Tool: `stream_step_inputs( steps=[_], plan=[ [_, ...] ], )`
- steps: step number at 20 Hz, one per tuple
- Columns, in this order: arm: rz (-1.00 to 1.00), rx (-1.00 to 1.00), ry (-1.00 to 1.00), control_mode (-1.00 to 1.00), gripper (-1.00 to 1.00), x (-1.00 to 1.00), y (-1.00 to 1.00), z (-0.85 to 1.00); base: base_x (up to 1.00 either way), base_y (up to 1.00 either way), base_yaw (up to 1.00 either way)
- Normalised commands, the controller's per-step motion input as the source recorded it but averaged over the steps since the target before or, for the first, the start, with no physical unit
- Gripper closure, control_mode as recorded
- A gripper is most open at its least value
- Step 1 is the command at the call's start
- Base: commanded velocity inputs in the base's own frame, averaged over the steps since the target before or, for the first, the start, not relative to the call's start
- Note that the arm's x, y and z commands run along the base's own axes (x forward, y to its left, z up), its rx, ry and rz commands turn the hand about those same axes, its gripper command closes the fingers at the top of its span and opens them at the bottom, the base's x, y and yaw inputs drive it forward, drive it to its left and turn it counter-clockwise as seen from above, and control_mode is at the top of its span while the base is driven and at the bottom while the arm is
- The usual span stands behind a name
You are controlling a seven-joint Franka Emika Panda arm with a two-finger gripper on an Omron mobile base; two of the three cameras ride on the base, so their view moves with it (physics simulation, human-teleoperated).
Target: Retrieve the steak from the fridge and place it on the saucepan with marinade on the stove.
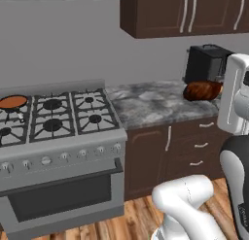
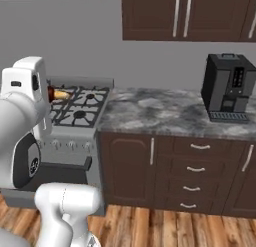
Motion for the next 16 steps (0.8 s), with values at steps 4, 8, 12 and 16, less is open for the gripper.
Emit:
stream_step_inputs(
  steps=[4,8,12,16],
  plan=[
    [0.00,0.00,0.00,1.00,1.00,0.00,0.00,0.00,0.22,0.98,0.05],
    [0.00,0.00,0.00,1.00,1.00,0.00,0.00,0.00,0.34,0.94,0.04],
    [0.00,0.00,0.00,1.00,1.00,0.00,0.00,0.00,0.34,0.81,0.03],
    [0.00,0.00,0.00,1.00,1.00,0.00,0.00,0.00,0.32,0.69,0.04]
  ],
)
